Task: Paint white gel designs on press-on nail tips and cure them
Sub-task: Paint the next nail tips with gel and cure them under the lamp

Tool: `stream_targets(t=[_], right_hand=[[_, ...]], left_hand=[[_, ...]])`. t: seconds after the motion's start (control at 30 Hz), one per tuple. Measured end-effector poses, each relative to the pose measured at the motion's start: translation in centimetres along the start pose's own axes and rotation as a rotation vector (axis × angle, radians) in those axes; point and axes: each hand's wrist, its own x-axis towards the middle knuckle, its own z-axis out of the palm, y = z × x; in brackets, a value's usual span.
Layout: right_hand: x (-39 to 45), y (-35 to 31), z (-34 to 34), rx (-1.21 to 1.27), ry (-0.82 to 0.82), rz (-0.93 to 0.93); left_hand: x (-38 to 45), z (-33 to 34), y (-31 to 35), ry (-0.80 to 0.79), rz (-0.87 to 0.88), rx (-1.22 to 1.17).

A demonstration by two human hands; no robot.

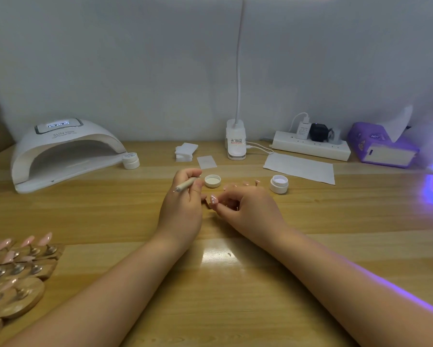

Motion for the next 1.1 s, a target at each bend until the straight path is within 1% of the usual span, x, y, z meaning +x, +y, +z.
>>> stream_targets(t=[0.2, 0.4, 0.5, 0.6, 0.7, 0.77, 0.87, 0.9, 1.0, 1.1], right_hand=[[0.6, -0.1, 0.5, -0.052, -0.051, 0.024], [0.8, -0.1, 0.9, -0.192, -0.100, 0.007], [0.5, -0.2, 0.4, -0.275, -0.115, -0.018], [-0.1, -0.5, -1.1, -0.307, -0.133, -0.077], [-0.2, -0.6, -3.0, -0.293, -0.064, -0.099], [0.6, 0.1, -4.5, -0.294, 0.048, -0.059], [1.7, 2.4, -6.7, -0.326, 0.265, 0.013], [1.9, 3.4, -7.2, -0.340, 0.279, 0.068], [1.8, 6.3, -7.5, -0.320, 0.146, 0.252], [1.7, 7.9, -6.8, -0.305, 0.015, 0.333]], left_hand=[[0.0, 0.0, -0.1, 0.032, -0.006, 0.001], [-0.3, -0.1, 0.2, 0.044, 0.004, 0.010], [-0.3, -0.1, 0.2, 0.043, -0.004, 0.020], [-0.2, -0.2, 0.2, 0.056, 0.010, 0.035], [-0.1, -0.4, 0.2, 0.123, 0.074, 0.061], [-0.2, -0.6, 0.3, 0.147, 0.094, 0.039], [-0.3, -0.7, 0.4, 0.145, 0.095, 0.022], [-0.4, -0.7, 0.5, 0.141, 0.094, 0.022], [-0.4, -0.6, 0.7, 0.137, 0.099, 0.016], [-0.5, -0.5, 0.8, 0.137, 0.109, 0.012]])
